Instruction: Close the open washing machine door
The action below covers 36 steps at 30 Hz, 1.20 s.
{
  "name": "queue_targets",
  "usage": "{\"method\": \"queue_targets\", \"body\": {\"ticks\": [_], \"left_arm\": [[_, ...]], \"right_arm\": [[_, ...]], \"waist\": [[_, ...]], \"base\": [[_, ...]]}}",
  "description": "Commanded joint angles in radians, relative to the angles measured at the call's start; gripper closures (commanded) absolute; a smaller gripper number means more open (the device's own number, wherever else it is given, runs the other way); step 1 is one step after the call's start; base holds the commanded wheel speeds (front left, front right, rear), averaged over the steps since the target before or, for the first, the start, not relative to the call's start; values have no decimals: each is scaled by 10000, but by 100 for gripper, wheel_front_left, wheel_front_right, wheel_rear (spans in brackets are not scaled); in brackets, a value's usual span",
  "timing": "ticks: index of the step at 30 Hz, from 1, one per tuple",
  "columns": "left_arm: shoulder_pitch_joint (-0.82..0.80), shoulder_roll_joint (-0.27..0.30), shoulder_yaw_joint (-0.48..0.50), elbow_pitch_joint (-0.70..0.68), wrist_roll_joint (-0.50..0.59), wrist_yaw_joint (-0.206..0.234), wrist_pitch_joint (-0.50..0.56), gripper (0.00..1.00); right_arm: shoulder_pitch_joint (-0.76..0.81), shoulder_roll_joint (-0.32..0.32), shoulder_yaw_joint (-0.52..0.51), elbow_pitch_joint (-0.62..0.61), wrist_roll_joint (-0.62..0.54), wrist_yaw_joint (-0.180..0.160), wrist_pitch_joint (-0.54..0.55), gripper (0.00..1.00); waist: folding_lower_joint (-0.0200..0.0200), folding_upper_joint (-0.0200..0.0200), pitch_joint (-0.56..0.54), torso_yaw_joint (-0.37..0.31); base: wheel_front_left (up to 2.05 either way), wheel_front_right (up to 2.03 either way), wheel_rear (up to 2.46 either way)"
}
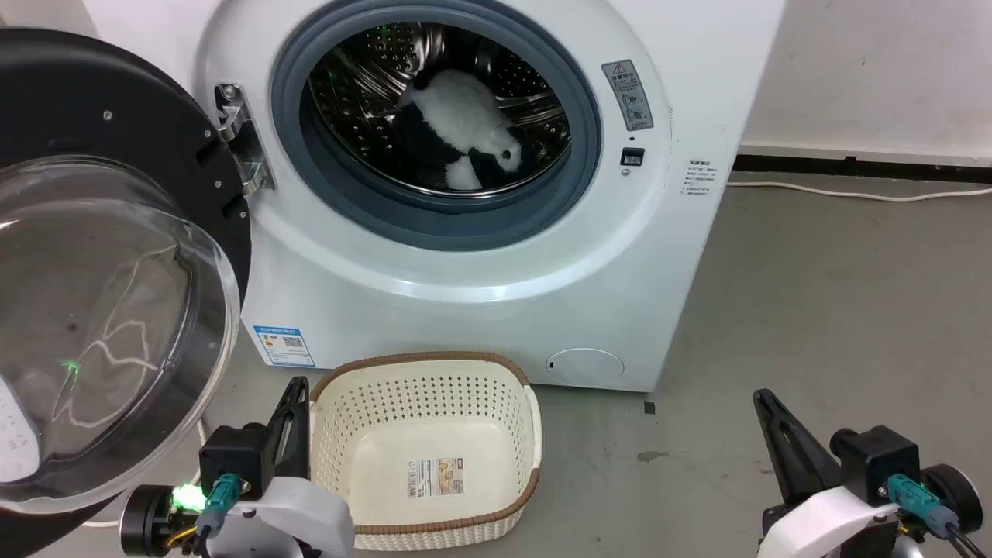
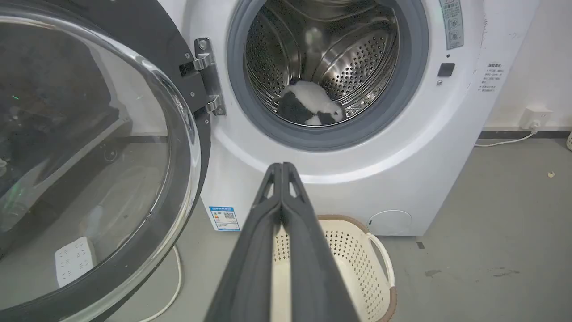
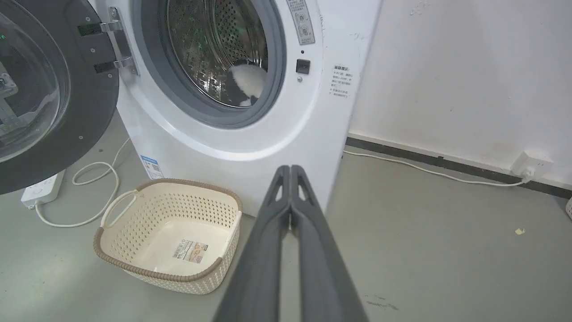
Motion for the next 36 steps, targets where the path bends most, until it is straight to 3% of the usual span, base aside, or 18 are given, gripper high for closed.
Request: {"method": "queue_targets", "body": {"ticks": [1, 36], "left_arm": [[139, 1, 11, -43, 28, 28, 1, 100], [139, 1, 11, -43, 28, 28, 1, 100]], "right_arm": [[-142, 45, 1, -47, -74, 10, 3, 100], [-142, 45, 1, -47, -74, 10, 3, 100]], "waist": [[0, 0, 0, 0], [0, 0, 0, 0]], "base": [[0, 0, 0], [0, 0, 0]]}}
